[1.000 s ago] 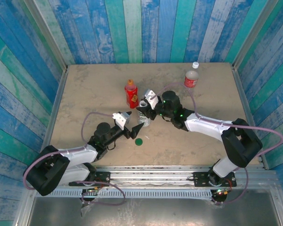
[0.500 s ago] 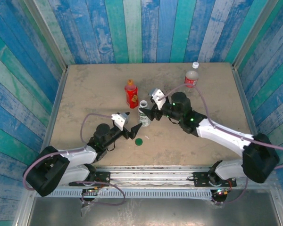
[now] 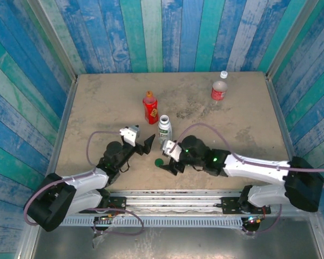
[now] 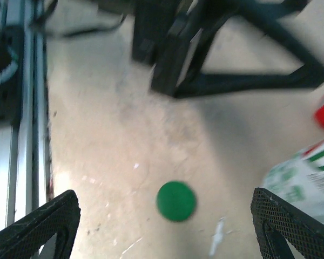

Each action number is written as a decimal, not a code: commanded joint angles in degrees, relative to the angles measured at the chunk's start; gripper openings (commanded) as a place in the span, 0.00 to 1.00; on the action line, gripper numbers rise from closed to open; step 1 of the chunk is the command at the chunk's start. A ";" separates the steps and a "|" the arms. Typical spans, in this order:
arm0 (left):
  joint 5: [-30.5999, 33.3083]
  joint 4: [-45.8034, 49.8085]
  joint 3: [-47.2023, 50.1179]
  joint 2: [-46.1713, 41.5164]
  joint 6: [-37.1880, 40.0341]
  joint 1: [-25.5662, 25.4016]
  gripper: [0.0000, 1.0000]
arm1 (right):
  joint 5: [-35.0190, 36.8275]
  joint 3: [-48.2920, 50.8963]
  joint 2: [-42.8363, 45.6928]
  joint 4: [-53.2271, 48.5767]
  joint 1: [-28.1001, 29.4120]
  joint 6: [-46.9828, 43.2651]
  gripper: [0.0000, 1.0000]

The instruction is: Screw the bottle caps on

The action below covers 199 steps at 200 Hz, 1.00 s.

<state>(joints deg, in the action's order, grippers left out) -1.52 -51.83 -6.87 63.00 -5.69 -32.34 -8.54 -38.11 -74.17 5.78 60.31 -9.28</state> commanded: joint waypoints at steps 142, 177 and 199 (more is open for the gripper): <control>3.83 4.35 2.13 -6.41 -0.29 1.49 0.94 | 1.95 -6.87 -27.55 1.75 -0.37 1.25 0.71; 3.98 4.63 2.22 -6.81 -0.19 1.49 0.94 | 2.63 -9.01 -29.34 -0.24 -0.37 1.63 0.55; 3.63 4.55 2.13 -6.47 -0.03 1.49 0.94 | 4.49 -9.02 -29.57 -0.24 -0.37 2.79 0.49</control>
<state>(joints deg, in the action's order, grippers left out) 1.52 -47.81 -5.28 57.32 -6.15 -31.16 -6.70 -47.16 -102.13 9.30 60.20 -7.70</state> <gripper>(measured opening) 0.937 0.520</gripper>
